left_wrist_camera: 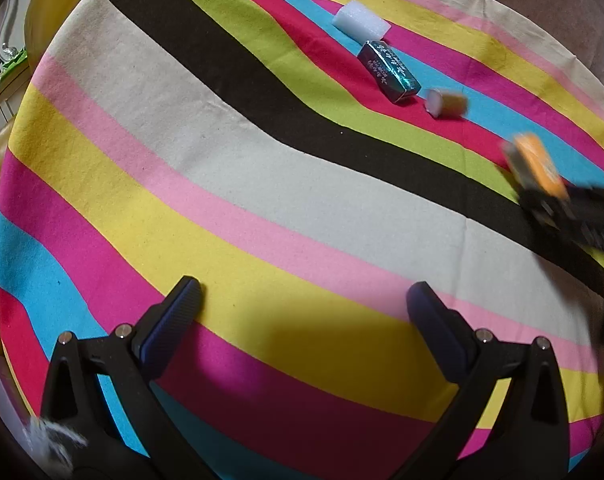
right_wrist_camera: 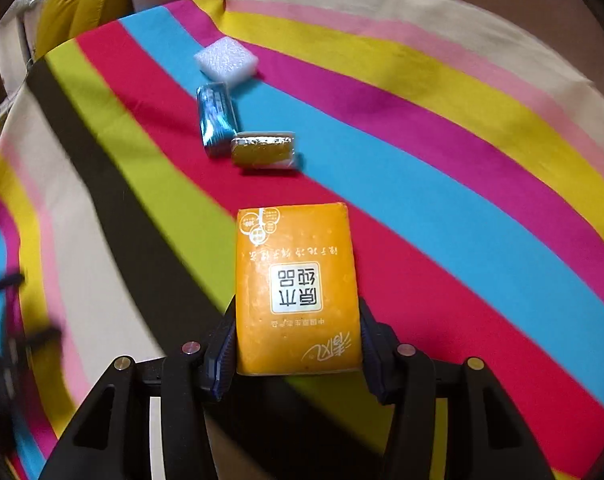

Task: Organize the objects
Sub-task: 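Grasp the small white box with the left tool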

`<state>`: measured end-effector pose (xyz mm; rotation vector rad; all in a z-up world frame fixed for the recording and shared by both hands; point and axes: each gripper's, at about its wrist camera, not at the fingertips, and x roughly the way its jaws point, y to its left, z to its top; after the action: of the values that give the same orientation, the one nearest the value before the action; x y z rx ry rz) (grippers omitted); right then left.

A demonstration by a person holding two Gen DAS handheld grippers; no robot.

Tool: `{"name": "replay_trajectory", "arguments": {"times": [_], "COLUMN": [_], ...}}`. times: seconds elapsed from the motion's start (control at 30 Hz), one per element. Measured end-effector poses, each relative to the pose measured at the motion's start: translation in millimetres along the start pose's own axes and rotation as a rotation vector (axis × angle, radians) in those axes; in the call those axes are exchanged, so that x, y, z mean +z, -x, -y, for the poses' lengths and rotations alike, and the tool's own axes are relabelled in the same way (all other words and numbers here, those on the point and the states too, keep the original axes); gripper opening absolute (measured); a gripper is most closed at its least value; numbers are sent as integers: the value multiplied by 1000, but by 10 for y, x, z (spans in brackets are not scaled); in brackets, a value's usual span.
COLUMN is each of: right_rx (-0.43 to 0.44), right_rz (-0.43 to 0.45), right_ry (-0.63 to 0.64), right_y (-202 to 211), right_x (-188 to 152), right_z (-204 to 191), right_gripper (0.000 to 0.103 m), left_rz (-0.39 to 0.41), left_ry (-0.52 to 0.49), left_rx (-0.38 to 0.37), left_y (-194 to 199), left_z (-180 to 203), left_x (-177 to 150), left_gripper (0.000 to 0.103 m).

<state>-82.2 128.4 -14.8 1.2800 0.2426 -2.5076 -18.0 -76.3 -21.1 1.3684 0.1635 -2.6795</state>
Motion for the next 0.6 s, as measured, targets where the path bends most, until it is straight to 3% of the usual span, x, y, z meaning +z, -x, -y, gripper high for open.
{"name": "replay_trajectory", "arguments": {"times": [0.17, 0.3, 0.43, 0.5, 0.6], "right_rx": [-13, -5, -8, -51, -65], "right_rz": [51, 49, 49, 50, 56], "right_ry": [-33, -44, -65, -111, -186], "right_y": [234, 251, 165, 194, 203], "right_x": [-377, -365, -275, -296, -319], "right_z": [175, 164, 189, 275, 414], "right_gripper": [52, 53, 53, 52, 52], "left_rz": [-10, -50, -59, -36, -39], "left_ry": [5, 47, -38, -97, -146], "left_rx": [28, 47, -97, -164, -139], "left_y": [18, -42, -187, -229, -423], "left_z": [44, 193, 695, 941, 1269], "left_x": [23, 140, 419, 511, 626], "left_gripper": [103, 103, 103, 103, 103]}}
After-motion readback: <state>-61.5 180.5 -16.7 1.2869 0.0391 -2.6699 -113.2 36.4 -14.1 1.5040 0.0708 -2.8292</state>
